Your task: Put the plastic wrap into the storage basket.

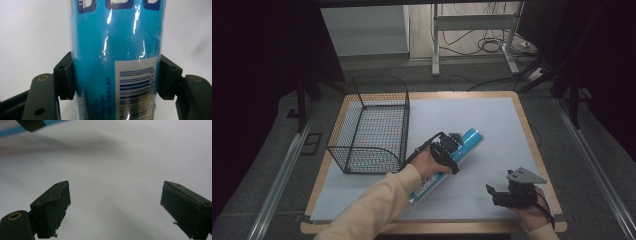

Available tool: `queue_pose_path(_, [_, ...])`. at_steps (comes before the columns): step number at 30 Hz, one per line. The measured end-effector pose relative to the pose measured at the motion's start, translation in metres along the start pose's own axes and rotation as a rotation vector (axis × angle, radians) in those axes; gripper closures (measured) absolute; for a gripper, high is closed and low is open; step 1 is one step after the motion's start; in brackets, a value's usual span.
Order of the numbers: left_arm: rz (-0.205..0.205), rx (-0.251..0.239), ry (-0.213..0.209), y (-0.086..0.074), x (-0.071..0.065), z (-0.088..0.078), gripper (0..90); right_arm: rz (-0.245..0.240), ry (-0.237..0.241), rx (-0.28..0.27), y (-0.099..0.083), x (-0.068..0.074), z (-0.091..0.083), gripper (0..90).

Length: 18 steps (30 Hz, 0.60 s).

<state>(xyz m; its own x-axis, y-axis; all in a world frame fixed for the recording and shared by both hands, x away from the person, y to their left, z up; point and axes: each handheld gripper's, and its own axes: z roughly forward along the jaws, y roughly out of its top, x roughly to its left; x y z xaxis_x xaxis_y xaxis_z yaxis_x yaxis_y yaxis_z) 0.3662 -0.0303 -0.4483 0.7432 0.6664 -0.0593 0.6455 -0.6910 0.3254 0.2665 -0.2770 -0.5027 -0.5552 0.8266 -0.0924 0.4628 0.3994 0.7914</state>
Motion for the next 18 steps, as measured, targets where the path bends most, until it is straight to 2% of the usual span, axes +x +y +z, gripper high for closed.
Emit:
queue_pose_path(7, [0.014, -0.017, 0.01, 0.004, 0.005, -0.023, 31.7, 0.0, 0.0, -0.001, 0.0, 0.0, 0.0, 9.5])
queue_pose_path(18, [0.023, -0.012, 0.021, 0.004, 0.011, -0.035, 31.7, -0.001, 0.0, 0.0, 0.0, -0.001, 0.0, 9.5])
